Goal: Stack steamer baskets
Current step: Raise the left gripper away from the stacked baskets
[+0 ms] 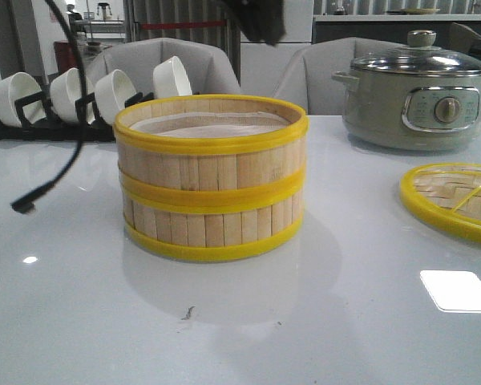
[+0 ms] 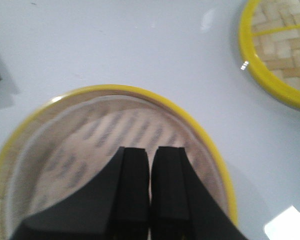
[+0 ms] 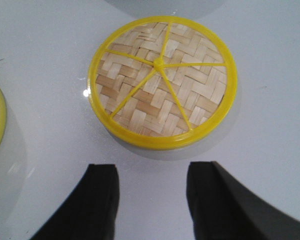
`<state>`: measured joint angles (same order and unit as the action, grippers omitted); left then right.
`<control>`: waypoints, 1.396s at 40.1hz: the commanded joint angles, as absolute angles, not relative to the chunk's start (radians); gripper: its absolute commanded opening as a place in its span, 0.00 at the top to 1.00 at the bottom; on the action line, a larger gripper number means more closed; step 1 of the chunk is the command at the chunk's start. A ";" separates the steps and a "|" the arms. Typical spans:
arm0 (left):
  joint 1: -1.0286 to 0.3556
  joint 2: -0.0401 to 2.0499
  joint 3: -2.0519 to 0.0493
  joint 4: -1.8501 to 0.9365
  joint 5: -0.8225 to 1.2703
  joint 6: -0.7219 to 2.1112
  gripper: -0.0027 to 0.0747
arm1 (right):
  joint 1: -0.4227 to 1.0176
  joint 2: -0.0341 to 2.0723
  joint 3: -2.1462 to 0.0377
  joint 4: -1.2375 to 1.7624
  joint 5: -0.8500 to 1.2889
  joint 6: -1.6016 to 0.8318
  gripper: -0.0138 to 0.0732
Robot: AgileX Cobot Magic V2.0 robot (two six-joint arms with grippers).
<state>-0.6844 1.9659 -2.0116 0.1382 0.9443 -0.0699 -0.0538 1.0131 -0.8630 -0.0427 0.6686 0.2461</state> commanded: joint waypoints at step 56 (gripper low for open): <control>-0.173 0.377 -0.770 0.240 0.677 -0.234 0.84 | -0.058 1.006 -0.898 -0.046 0.598 0.243 0.36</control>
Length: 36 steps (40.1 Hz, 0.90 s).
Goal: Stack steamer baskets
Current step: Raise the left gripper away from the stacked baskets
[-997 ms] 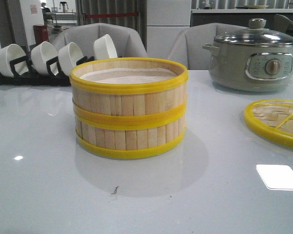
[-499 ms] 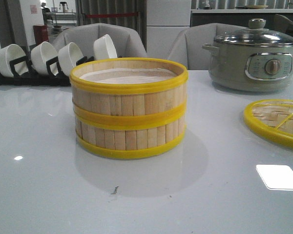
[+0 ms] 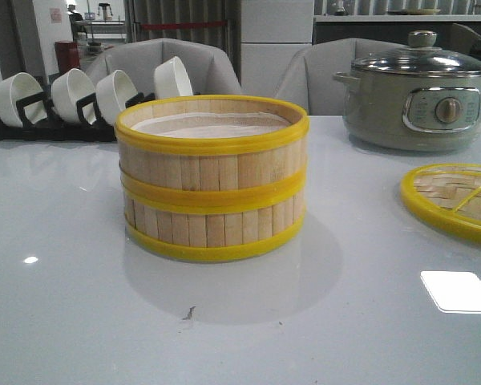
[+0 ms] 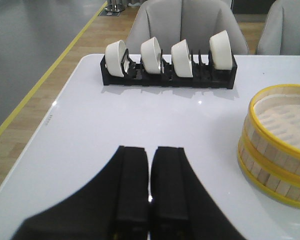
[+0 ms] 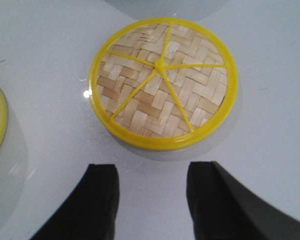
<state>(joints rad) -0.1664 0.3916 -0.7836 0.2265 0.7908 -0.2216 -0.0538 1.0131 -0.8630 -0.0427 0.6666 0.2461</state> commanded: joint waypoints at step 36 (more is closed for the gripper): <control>-0.173 0.374 -0.691 0.245 0.678 -0.234 0.84 | -0.058 1.006 -0.898 -0.053 0.620 0.235 0.68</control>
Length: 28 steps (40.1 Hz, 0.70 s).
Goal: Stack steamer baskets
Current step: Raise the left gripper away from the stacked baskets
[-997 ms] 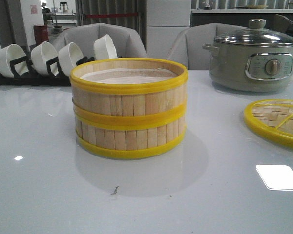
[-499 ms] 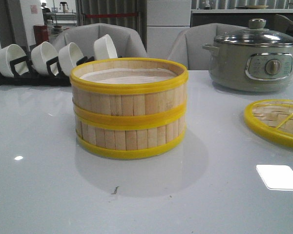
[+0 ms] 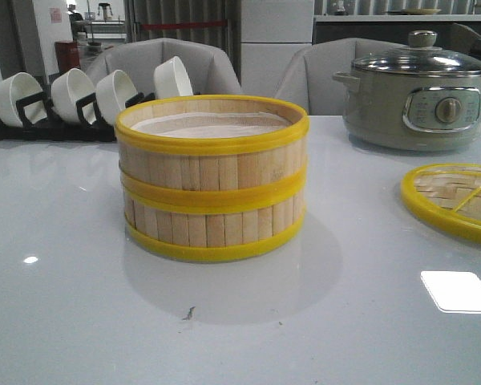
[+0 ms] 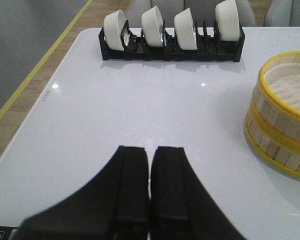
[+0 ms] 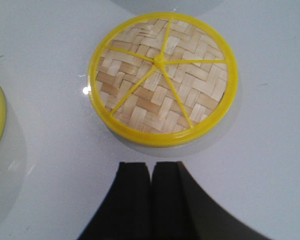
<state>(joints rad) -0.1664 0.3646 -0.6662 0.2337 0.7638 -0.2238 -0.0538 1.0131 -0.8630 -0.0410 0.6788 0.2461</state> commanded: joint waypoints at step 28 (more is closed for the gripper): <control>-0.173 0.374 -0.691 0.245 0.678 -0.234 0.84 | -0.058 1.122 -0.898 -0.045 0.545 0.231 0.36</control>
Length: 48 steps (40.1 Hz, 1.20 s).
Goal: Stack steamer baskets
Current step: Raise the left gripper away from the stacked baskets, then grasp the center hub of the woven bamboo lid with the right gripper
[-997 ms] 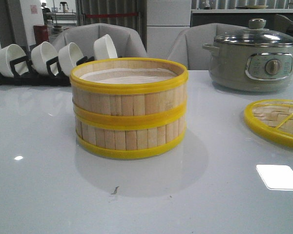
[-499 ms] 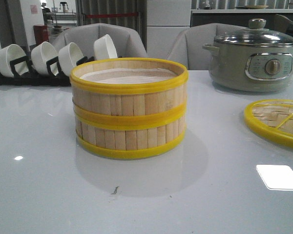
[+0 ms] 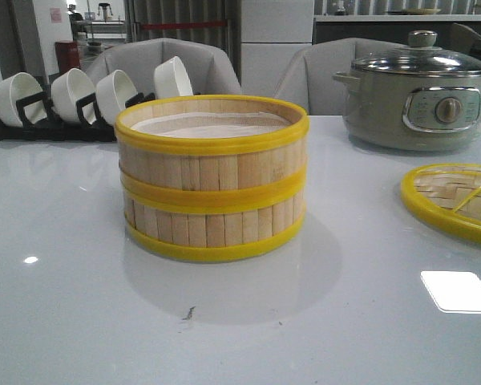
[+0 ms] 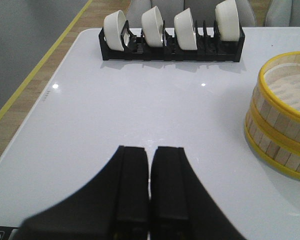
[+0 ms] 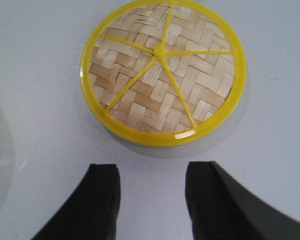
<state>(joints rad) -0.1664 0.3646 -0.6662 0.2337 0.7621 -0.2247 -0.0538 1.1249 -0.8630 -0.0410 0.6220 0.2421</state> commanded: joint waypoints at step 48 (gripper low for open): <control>-0.173 0.374 -0.691 0.245 0.678 -0.234 0.84 | -0.073 1.932 -1.579 -0.128 0.814 0.224 0.36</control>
<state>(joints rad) -0.1664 0.3646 -0.6662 0.2337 0.7621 -0.2247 -0.0678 1.9800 -1.5430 -0.1045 0.8428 0.2376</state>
